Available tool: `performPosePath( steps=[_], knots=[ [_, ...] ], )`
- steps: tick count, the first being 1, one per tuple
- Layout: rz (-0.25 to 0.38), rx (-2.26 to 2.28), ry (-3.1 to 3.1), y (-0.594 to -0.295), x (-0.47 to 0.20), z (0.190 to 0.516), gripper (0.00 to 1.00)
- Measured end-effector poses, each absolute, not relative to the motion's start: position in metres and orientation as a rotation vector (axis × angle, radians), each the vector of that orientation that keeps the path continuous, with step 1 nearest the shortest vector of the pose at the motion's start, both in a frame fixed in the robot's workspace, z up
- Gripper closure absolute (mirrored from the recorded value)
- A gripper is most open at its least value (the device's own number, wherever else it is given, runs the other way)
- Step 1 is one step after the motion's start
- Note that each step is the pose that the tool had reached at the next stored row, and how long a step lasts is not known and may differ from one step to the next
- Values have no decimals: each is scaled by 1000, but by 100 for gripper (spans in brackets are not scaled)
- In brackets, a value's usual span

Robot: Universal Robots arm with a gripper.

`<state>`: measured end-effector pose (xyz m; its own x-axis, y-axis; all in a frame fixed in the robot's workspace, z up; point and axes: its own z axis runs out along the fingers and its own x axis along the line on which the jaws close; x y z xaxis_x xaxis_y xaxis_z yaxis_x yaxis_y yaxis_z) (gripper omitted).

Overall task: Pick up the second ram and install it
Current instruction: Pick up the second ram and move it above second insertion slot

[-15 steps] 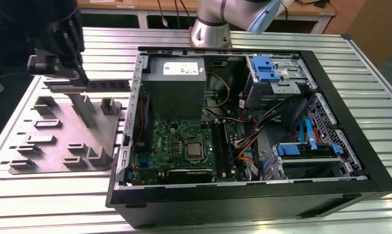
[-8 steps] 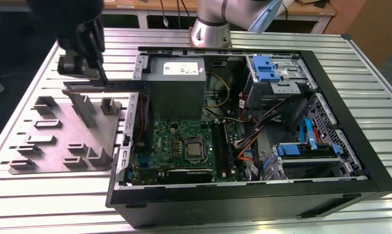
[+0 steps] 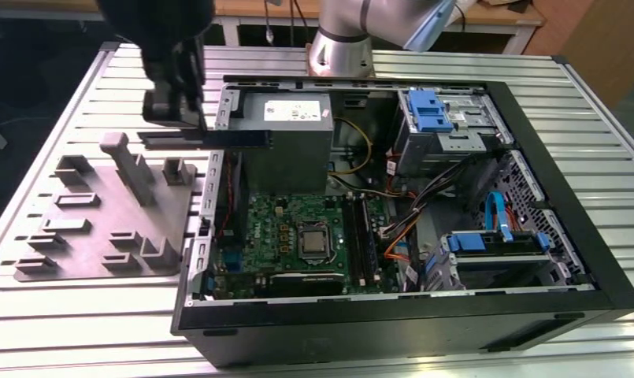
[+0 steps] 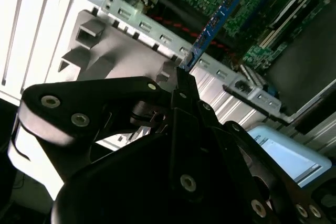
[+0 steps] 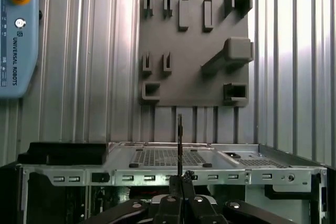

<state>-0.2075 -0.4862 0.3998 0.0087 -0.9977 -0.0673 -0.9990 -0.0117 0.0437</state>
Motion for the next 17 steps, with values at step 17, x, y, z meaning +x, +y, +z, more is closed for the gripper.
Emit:
performPosePath(
  steps=[17],
  knots=[
    [123,-2220,2197,-486,-131,398,89]
  ],
)
